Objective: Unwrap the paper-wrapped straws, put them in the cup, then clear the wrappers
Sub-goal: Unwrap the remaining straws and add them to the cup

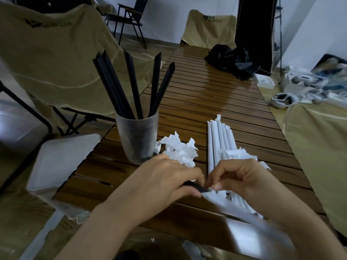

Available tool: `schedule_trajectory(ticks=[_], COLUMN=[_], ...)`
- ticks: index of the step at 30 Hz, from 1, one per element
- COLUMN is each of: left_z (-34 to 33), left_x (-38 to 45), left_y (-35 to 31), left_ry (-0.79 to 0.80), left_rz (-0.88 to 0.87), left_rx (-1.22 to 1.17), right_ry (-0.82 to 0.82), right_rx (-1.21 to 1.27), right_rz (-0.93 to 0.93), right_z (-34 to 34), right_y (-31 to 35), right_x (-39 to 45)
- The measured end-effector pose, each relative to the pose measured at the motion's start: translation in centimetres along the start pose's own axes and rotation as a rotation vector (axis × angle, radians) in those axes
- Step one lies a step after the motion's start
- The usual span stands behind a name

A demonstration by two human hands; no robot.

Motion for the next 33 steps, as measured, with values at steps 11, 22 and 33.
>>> schedule_trajectory(ticks=[11,22,33], left_z=[1.1,2.3,6.8], left_x=[-0.8,-2.2,-6.1], left_y=[1.5,3.7,6.7], left_ry=[-0.218,-0.105,-0.008], left_rz=[0.223,0.428,0.624], left_rx=[0.059,-0.023,-0.129], right_ry=[-0.343,-0.544,-0.68], right_rx=[-0.231,-0.353,-0.451], right_rz=[0.008,0.069,0.042], right_z=[2.1,0.4,0.3], right_y=[-0.7,0.3,0.3], right_x=[0.0,1.0,1.3])
Point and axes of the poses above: each hand's wrist, its own x-axis towards the middle knuckle, its own z-axis out of the back of the hand, y = z × x, the point moved 4 cm from there along x, towards the middle knuckle, and after that the axes turned 1 degree about -x, right-handed, at the moved point
